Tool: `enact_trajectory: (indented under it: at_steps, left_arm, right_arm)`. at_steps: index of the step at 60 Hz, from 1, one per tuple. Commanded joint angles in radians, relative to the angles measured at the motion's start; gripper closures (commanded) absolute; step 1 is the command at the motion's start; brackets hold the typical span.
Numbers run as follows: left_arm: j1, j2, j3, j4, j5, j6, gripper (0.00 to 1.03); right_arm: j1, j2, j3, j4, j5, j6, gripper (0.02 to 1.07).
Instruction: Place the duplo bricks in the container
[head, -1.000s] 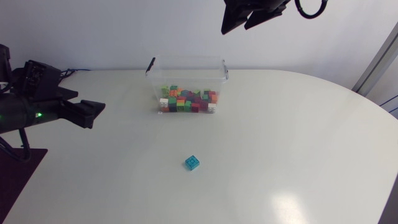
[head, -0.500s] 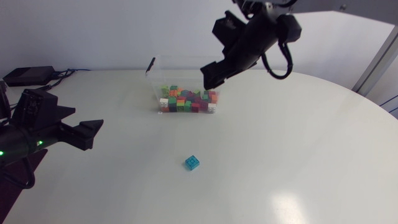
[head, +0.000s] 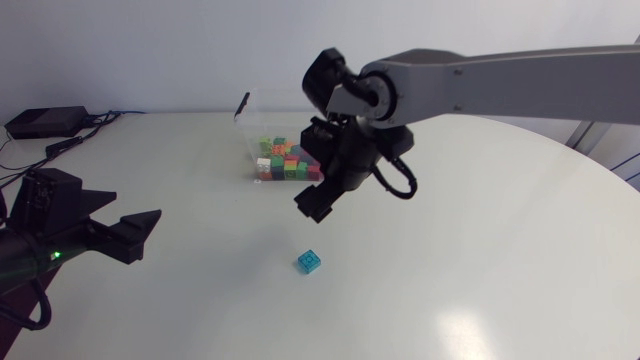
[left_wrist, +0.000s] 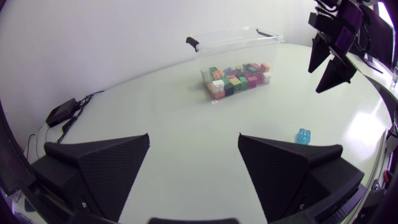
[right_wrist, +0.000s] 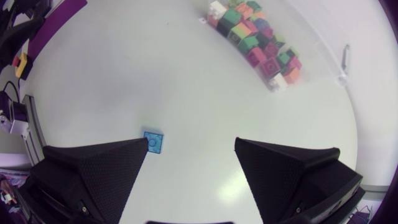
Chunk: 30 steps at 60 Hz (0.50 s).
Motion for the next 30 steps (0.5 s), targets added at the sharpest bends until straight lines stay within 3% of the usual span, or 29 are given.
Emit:
enact_trajectory:
  at_steps: [1, 30]
  left_arm:
    - [0.009, -0.010, -0.039, -0.004, 0.013, -0.029, 0.04]
    - [0.076, -0.050, -0.136, 0.068, 0.013, -0.032, 0.04]
  right_arm:
    - [0.018, 0.055, -0.033, 0.011, 0.010, 0.025, 0.07]
    - [0.080, 0.205, -0.001, -0.017, -0.006, 0.047, 0.07]
